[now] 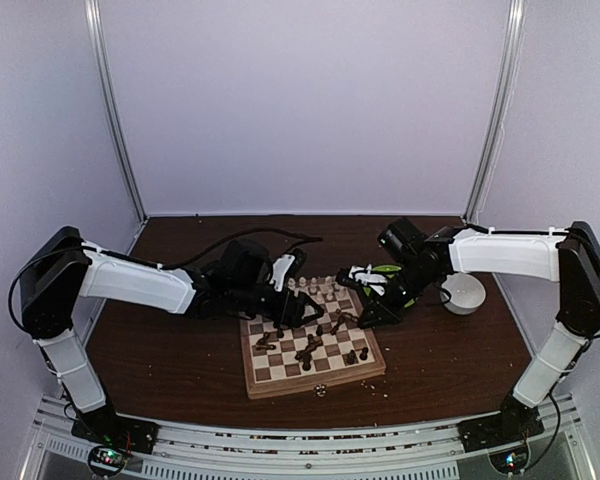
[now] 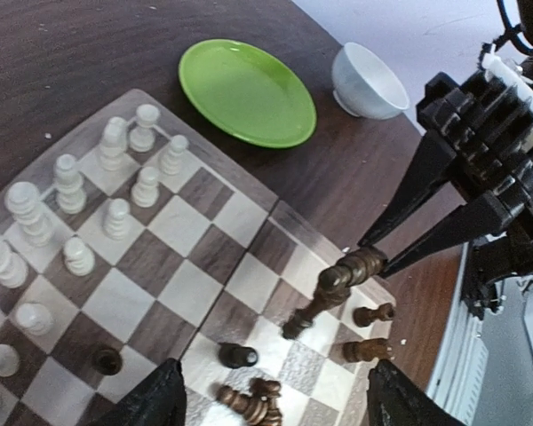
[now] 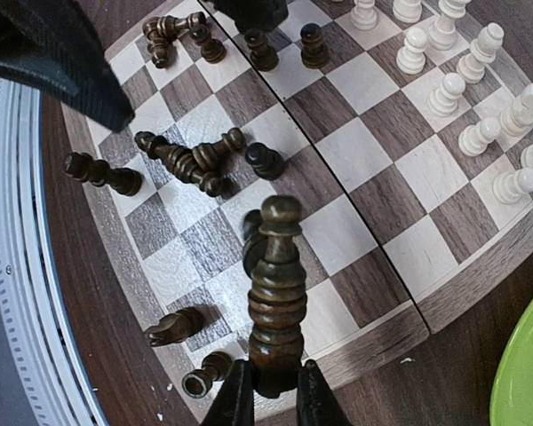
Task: Set up the chess pieces on the board
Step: Pick up the pawn from the chess pile, then place the pawn at h7.
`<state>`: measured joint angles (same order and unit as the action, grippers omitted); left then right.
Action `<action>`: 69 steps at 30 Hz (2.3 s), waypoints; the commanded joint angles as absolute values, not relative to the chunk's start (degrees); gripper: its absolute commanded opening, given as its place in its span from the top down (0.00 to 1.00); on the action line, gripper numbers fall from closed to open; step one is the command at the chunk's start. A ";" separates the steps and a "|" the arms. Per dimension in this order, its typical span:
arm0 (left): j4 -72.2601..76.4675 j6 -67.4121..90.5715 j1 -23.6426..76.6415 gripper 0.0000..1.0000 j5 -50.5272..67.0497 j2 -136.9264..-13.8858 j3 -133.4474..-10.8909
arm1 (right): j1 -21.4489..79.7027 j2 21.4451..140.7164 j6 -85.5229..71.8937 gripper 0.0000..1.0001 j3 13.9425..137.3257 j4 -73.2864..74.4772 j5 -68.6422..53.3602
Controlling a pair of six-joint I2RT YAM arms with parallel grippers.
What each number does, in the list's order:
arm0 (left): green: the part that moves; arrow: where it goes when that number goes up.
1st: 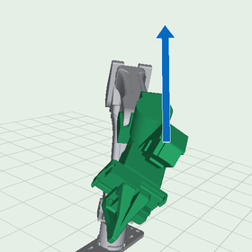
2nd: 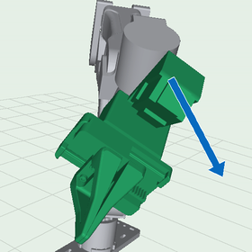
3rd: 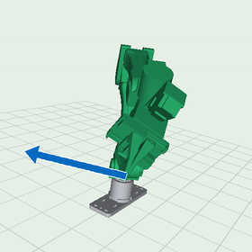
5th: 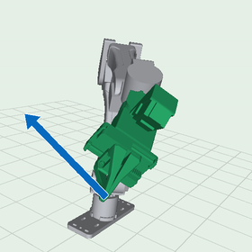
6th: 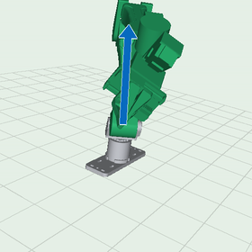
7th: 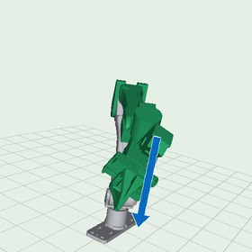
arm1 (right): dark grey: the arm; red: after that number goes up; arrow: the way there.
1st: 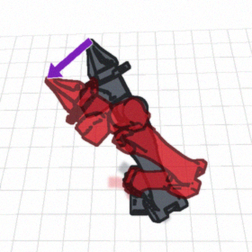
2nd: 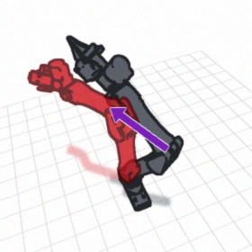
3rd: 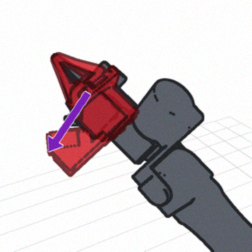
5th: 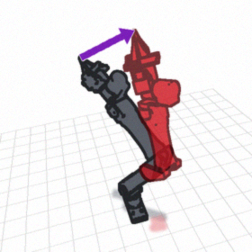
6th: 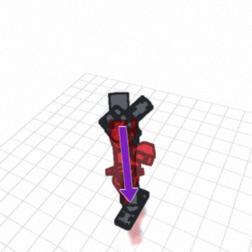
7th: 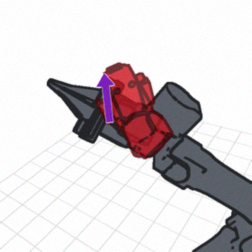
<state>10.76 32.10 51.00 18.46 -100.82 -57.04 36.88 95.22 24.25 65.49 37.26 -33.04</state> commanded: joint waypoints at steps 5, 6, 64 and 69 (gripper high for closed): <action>22.42 38.32 51.06 0.32 29.04 -104.45 -59.35 | 37.00 92.71 25.81 0.98 65.24 36.95 -38.27; 22.67 38.56 51.06 0.33 29.42 -104.76 -59.57 | 37.00 92.84 25.93 0.98 65.25 37.22 -38.46; -16.07 23.88 51.52 1.00 15.31 -90.71 -60.87 | 36.38 98.77 26.19 0.99 67.84 39.90 -36.25; -29.62 17.89 52.71 1.00 9.76 -86.61 -61.99 | 36.34 98.87 26.19 0.98 68.03 39.99 -36.28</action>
